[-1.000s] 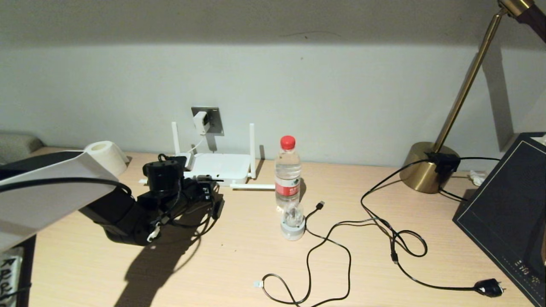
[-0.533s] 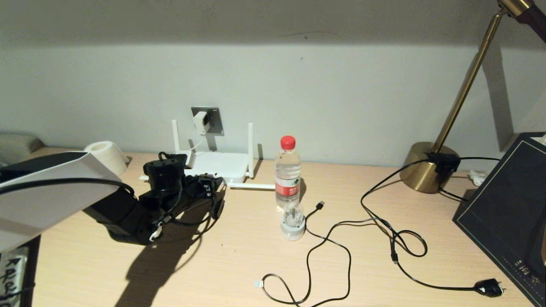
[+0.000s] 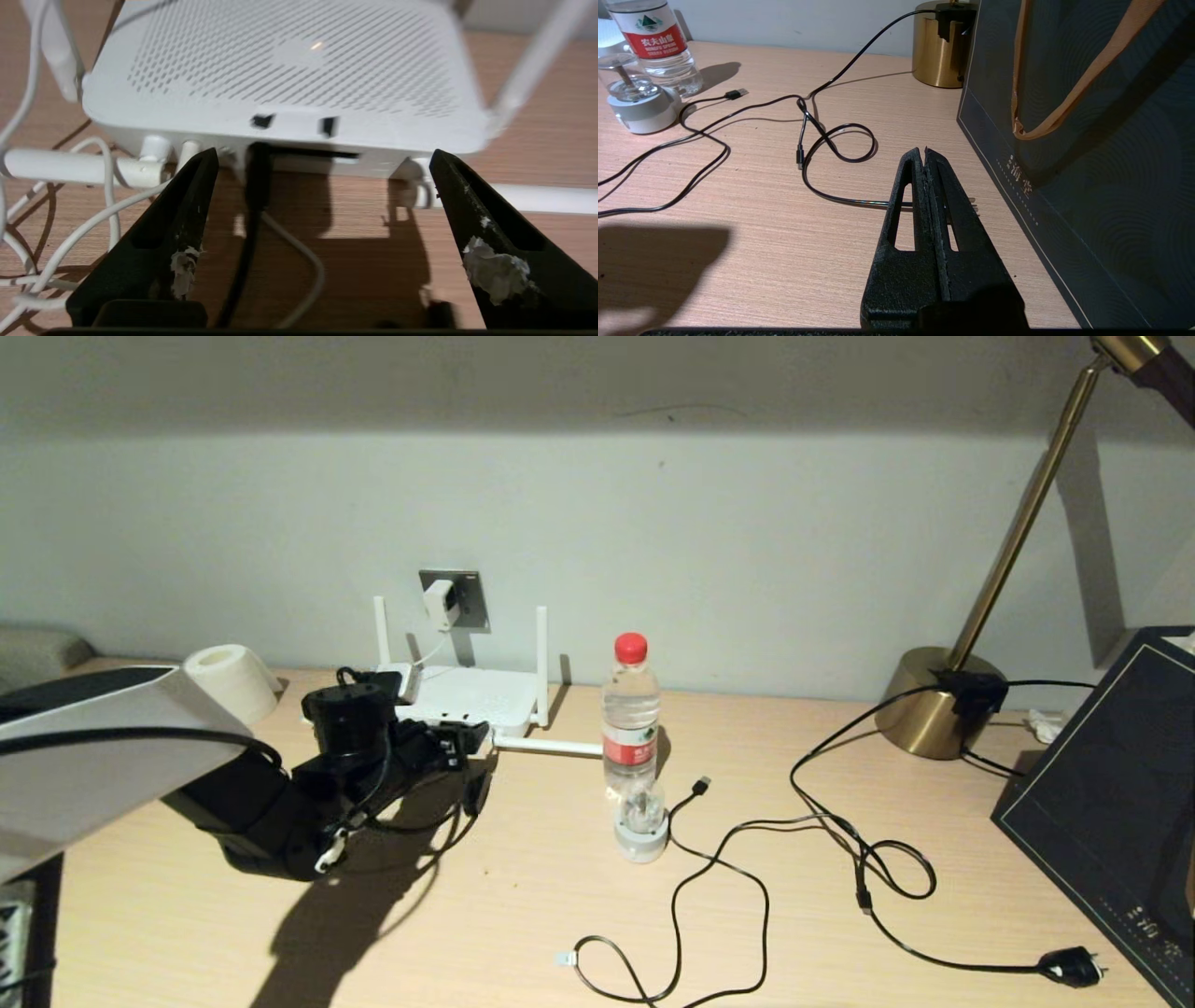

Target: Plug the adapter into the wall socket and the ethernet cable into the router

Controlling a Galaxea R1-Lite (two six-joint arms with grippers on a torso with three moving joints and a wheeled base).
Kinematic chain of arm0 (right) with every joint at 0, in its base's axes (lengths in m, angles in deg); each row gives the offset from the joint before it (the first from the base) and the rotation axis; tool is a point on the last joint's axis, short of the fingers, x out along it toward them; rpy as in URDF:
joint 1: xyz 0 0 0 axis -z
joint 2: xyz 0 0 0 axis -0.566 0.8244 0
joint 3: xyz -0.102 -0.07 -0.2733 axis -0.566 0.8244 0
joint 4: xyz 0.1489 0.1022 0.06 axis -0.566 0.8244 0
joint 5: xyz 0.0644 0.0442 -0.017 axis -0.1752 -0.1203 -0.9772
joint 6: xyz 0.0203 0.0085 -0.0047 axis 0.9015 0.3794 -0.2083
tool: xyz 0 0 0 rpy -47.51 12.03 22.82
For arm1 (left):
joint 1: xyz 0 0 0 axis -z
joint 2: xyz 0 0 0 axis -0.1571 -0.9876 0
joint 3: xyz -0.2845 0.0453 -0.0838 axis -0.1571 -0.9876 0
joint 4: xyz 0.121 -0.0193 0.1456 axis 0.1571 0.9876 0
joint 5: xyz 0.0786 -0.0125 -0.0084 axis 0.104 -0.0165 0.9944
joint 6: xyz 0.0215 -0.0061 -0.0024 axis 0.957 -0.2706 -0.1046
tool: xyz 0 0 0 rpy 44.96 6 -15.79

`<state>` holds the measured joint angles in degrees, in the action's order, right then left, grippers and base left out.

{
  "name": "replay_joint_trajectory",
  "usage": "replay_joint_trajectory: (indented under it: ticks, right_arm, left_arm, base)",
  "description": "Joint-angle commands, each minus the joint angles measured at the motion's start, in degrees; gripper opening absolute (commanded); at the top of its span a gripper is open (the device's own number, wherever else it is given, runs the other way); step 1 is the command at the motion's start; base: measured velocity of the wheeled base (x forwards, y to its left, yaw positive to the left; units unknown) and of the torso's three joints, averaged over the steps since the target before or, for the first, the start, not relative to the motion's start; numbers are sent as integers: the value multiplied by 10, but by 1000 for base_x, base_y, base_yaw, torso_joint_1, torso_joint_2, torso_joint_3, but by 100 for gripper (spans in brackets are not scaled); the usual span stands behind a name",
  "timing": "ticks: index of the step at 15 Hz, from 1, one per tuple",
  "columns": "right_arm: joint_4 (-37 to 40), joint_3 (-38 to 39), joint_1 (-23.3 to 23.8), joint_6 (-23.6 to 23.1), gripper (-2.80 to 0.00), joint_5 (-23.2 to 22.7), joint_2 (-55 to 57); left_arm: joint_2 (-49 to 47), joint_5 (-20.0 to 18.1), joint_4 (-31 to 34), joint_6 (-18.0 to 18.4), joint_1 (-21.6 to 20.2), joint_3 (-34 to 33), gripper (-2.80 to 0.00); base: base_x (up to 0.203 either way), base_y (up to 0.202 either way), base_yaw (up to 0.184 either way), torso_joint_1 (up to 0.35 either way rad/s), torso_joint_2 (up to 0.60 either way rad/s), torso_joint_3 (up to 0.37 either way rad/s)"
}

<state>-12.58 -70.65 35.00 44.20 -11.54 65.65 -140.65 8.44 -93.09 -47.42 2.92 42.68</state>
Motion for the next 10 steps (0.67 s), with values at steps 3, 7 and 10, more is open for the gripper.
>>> replay_joint_trajectory:
  ticks: [3, 7, 10]
  right_arm:
    - [-1, 20, 0, 0, -280, 0, 1]
    - [-1, 20, 0, 0, -280, 0, 1]
    - [-1, 20, 0, 0, -280, 0, 1]
  left_arm:
    - [172, 1, -6, 3, 32, -72, -280]
    - [389, 13, 10, 19, 63, -159, -280]
    - [593, 48, 107, 43, 85, -272, -280]
  base:
    - [0, 0, 0, 0, 0, 0]
    - [0, 0, 0, 0, 0, 0]
    - [0, 0, 0, 0, 0, 0]
